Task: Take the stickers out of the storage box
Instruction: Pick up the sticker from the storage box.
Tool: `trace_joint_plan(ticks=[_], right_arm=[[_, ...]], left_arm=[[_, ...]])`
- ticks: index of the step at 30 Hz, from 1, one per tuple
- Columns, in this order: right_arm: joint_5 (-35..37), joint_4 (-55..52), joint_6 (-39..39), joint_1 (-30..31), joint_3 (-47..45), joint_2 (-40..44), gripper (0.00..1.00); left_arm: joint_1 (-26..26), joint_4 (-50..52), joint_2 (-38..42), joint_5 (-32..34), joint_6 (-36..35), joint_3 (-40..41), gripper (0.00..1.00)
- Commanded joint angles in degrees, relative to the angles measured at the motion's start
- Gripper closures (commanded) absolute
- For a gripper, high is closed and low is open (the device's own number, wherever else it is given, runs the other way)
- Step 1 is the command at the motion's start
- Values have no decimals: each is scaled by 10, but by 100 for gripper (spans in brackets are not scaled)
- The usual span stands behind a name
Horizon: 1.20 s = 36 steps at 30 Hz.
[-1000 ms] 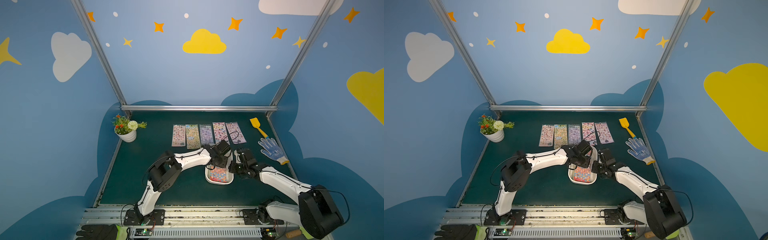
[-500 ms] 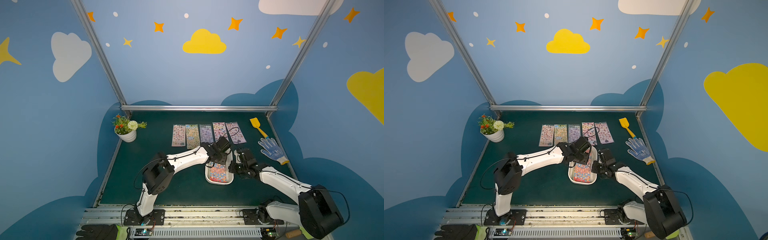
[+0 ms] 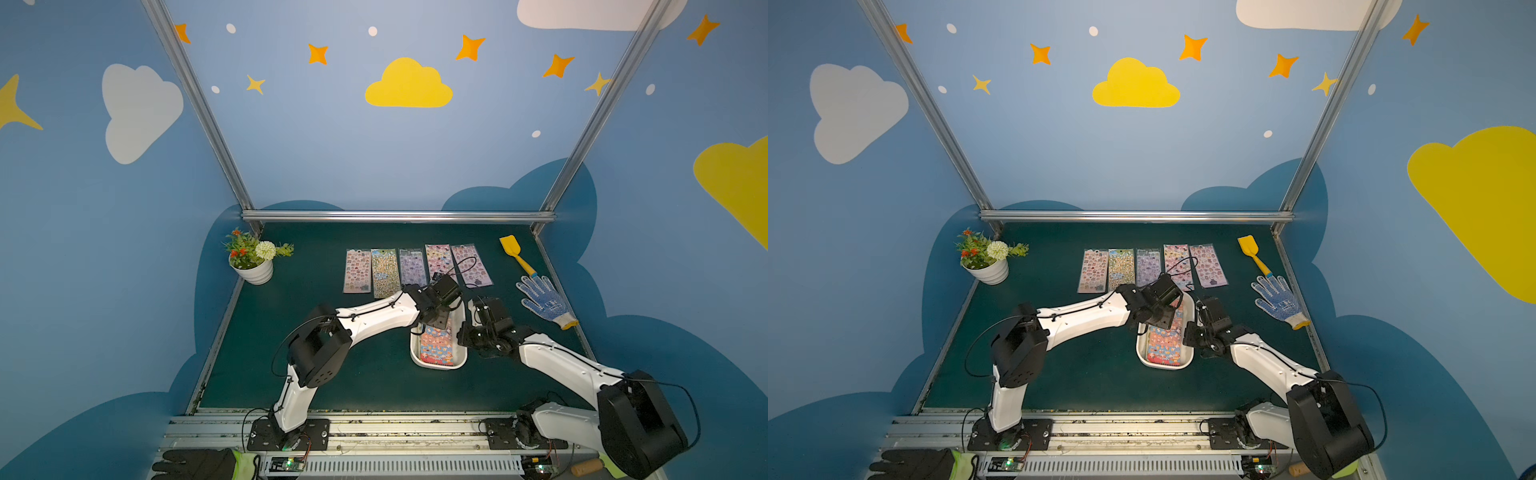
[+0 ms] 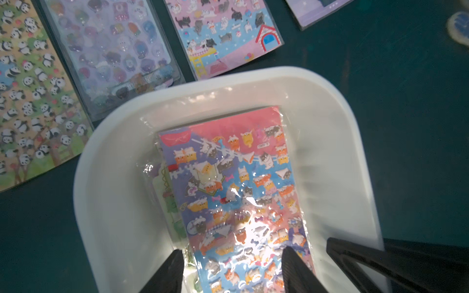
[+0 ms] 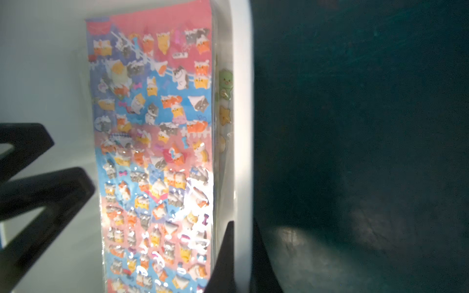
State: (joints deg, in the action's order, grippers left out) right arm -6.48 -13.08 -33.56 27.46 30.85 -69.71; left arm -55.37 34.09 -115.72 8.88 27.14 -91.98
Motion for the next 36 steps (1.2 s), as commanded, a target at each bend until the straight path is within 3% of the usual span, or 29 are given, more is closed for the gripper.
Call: trace_joint_plan(ticks=[1,10,16,36], right_arm=[[-4,18,7,-2,-3,12,100],[-11,20,8,-2,-4,23,100],[-23,25,6,-2,-4,19,100],[-18,26,8,-1,-1,3,100]], left_arm=[[4,18,-15,7,7,-11,34],[11,29,-35,25,14,-25,28],[12,15,-37,-4,22,-18,28],[12,-32,-22,-74,40,5,41]])
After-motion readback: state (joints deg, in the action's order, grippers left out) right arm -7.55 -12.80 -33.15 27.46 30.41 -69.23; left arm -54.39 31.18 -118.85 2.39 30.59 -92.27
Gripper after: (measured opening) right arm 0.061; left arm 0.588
